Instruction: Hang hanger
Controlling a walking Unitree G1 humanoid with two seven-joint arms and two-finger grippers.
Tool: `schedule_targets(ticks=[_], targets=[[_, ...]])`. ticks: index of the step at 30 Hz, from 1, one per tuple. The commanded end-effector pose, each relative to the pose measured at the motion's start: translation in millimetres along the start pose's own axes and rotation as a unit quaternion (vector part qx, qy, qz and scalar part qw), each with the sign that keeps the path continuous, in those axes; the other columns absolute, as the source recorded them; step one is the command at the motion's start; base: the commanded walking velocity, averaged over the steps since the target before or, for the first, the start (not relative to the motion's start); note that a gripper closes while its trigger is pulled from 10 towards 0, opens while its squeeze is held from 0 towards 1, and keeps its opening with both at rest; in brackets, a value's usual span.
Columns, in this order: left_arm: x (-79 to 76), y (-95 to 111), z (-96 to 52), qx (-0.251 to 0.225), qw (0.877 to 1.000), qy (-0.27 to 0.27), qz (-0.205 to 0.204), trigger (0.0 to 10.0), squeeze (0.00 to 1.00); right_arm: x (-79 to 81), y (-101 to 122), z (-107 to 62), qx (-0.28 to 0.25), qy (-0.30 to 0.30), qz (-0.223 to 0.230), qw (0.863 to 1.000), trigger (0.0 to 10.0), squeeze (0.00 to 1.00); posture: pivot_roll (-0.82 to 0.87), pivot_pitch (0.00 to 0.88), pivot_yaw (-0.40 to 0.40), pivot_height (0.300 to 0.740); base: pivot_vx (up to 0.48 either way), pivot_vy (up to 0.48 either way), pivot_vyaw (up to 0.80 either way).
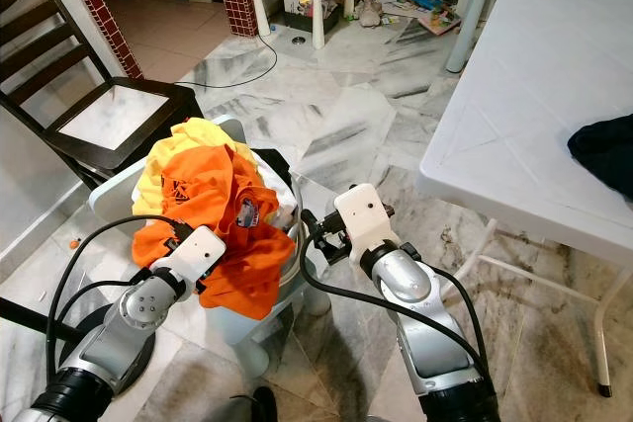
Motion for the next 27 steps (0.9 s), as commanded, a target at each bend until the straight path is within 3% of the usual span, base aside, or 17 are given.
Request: schedule_targets(ticks=[1, 16, 25, 27], targets=[[1.3, -2, 0.9, 0.003, 1.000, 0.001, 0.006, 0.0, 0.00, 5.0, 4, 0.8, -0.006, 0.010, -0.001, 1.000, 10.0, 0.00, -0.07, 0.133, 0.089, 0.740, 0.000, 0.000, 0.00], [9.3, 4, 2.4, -0.010, 1.000, 0.017, 0.009, 0.0, 0.00, 4.1, 5, 2.2, -0.007, 0.008, -0.001, 1.000, 10.0, 0.00, -0.07, 0.137, 0.091, 0.740, 0.000, 0.000, 0.00], [24.9, 29, -11.8, -0.067, 0.996, 0.057, -0.030, 0.0, 0.00, 7.3, 5, -0.9, -0.008, 0.028, 0.005, 1.000, 10.0, 0.00, -0.07, 0.120, 0.083, 0.740, 0.000, 0.000, 0.00], [30.9, 40, -21.6, -0.091, 0.992, 0.076, -0.045, 0.0, 0.00, 6.2, 3, -0.5, -0.005, 0.028, 0.003, 1.000, 10.0, 0.00, -0.06, 0.108, 0.082, 0.740, 0.000, 0.000, 0.00]])
Point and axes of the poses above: a point about 5 cm out from each wrist's last joint towards the gripper, its own z axis pointing out of the wrist towards the gripper, its own y axis along the axis of the wrist's last joint, x = y × z, the point moved 5 cm from there along z, pointing out of the wrist towards the gripper, and after that the axes turned 13 degrees about z, right-handed, at the moved point
